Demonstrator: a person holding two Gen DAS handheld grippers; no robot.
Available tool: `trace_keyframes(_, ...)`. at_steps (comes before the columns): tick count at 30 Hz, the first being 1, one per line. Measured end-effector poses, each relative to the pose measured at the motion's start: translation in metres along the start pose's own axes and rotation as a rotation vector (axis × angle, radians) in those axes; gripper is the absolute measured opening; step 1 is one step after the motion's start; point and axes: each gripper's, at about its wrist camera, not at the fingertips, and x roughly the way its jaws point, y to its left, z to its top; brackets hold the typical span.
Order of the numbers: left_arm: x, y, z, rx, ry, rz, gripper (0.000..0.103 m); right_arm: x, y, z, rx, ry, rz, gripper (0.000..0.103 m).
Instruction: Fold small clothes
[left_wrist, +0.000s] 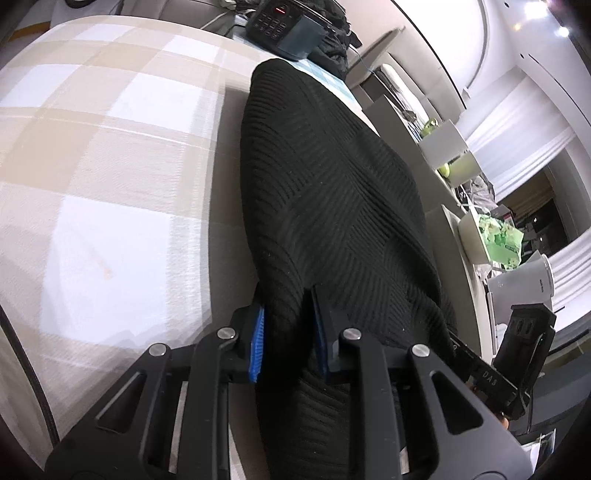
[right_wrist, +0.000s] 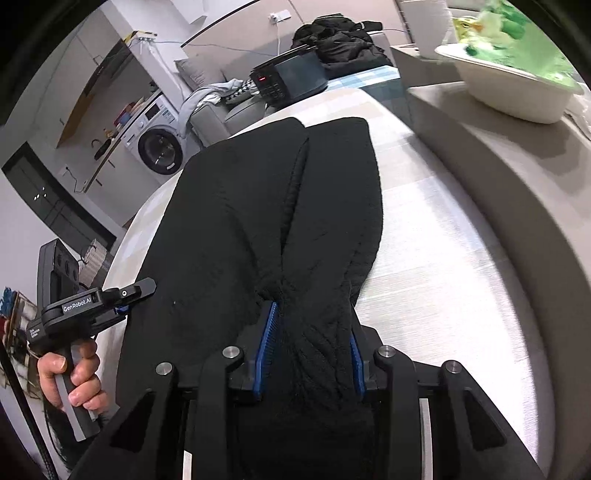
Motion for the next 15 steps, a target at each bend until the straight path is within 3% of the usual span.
trace_keyframes(15,-0.091,0.079,-0.041,-0.146,-0.129,0.072,0.019,0.045,0.096,-0.012,-0.198,0.113,0.078,0.036)
